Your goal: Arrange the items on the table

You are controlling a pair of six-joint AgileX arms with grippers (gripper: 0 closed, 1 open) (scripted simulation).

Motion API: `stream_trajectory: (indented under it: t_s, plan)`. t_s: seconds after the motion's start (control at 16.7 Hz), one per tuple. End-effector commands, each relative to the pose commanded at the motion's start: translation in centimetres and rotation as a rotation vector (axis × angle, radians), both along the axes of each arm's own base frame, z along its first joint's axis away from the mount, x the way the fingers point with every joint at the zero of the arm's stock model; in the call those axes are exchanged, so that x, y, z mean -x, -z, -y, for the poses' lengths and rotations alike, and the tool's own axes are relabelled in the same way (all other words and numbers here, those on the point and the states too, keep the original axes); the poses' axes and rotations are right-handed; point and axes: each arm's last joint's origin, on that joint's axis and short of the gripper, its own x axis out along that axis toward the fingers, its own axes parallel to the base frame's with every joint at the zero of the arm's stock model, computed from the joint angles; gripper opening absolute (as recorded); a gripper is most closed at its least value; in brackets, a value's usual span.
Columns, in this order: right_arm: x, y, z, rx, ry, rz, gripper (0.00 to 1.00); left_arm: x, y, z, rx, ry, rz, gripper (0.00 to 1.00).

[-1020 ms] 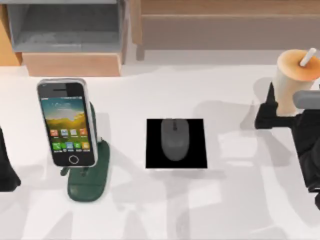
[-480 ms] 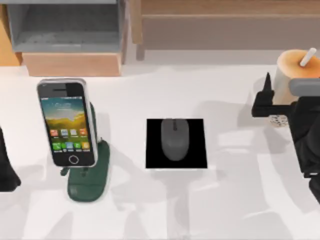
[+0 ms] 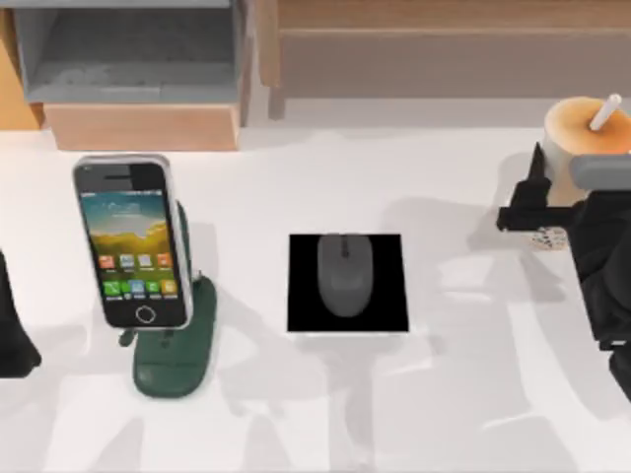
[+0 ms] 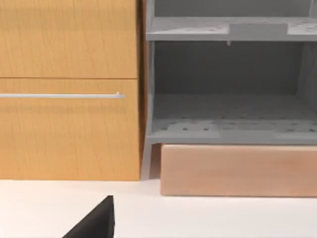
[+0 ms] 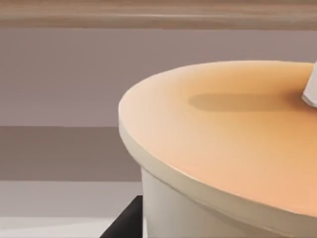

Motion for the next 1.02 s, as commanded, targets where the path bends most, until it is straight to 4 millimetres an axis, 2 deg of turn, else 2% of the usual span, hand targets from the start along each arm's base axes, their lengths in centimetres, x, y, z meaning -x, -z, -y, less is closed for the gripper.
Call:
stream_trajectory:
  t_s: [0.3, 0.84, 1.02]
  plan:
    - [0.0, 0.0, 0.0, 0.0, 0.0, 0.0, 0.02, 0.0, 0.0, 0.0, 0.0, 0.0, 0.0, 1.0]
    - [0.04, 0.01, -0.03, -0.001, -0.001, -0.001, 0.0, 0.0, 0.0, 0.0, 0.0, 0.0, 0.0, 1.0]
    - [0.03, -0.58, -0.02, -0.001, -0.001, -0.001, 0.0, 0.0, 0.0, 0.0, 0.0, 0.0, 0.0, 1.0]
